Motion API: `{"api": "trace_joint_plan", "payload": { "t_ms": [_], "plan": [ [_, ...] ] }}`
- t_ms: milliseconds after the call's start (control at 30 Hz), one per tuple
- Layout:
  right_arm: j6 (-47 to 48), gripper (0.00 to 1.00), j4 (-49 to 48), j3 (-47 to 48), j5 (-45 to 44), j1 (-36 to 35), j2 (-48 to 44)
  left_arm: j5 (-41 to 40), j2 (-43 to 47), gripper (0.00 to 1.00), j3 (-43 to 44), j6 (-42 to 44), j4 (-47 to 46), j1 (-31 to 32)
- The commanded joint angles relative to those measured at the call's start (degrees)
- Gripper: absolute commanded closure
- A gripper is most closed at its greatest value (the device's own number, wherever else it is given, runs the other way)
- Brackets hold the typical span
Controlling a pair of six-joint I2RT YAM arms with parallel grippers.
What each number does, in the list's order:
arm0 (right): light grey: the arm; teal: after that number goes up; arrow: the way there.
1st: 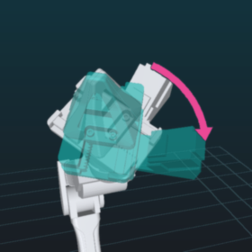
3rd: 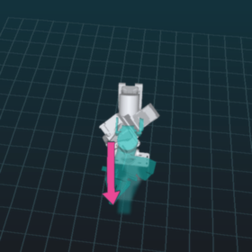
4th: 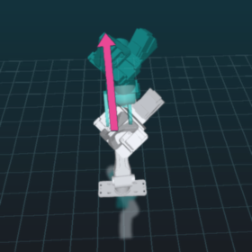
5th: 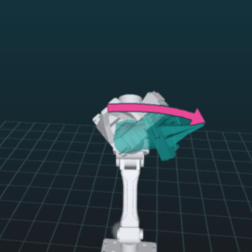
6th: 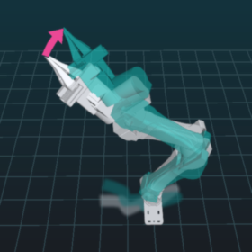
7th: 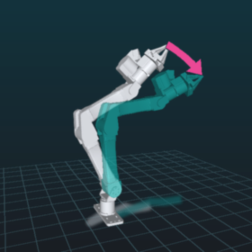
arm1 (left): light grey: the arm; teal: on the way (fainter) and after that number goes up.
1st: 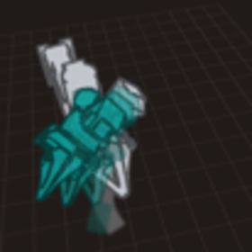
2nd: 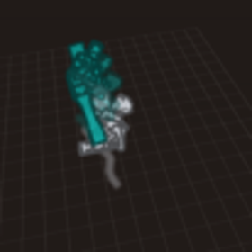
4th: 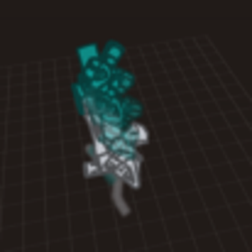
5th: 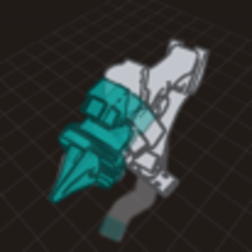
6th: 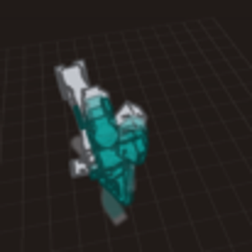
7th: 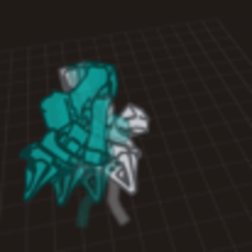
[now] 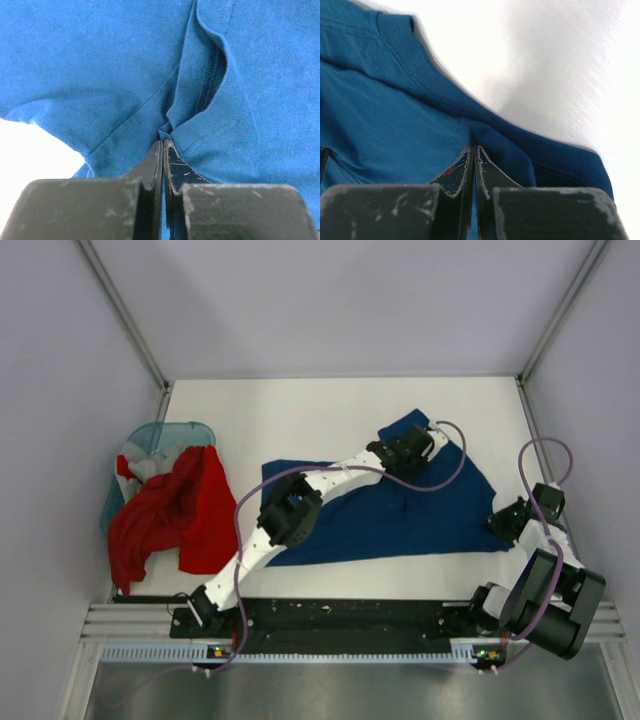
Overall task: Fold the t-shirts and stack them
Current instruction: Fold the flattened tshirt in 1/3 of the way
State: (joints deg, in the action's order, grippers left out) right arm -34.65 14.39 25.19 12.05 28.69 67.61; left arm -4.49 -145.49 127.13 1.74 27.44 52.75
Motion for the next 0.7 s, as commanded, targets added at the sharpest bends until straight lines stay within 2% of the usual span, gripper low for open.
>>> {"api": "trace_joint_plan", "payload": {
  "t_ms": [0, 267, 333, 433, 533, 633, 667],
  "plan": [
    [1.17, 1.00, 1.52, 0.30, -5.11, 0.67, 0.85, -5.26, 5.04, 1.00, -1.01, -1.56, 0.16, -0.11],
    [1.17, 1.00, 1.78, 0.56, -5.20, 0.76, 0.94, -11.41, 9.07, 1.00, -6.62, -1.47, -0.11, -0.28],
    [1.17, 1.00, 1.78, 0.47, -4.94, 0.93, 0.94, -10.54, 10.84, 1.00, -7.77, -1.47, -0.46, -0.37],
    [1.25, 1.00, 1.78, 0.56, -4.67, 1.02, 0.68, -10.27, 12.60, 0.90, -9.00, 0.80, -1.25, -0.37],
    [1.52, 1.00, 1.95, 0.74, -4.76, 1.02, -0.37, -9.66, 13.56, 0.72, -9.53, 3.53, -1.08, -0.37],
    [1.69, 1.00, 2.04, 1.35, -4.67, 1.11, -3.27, -9.92, 15.05, 0.67, -10.06, 6.69, 0.06, -0.54],
    [1.96, 0.97, 2.04, 1.87, -3.89, 1.11, -4.41, -9.84, 16.11, 0.67, -10.76, 7.92, 0.42, -0.72]
  ]
}}
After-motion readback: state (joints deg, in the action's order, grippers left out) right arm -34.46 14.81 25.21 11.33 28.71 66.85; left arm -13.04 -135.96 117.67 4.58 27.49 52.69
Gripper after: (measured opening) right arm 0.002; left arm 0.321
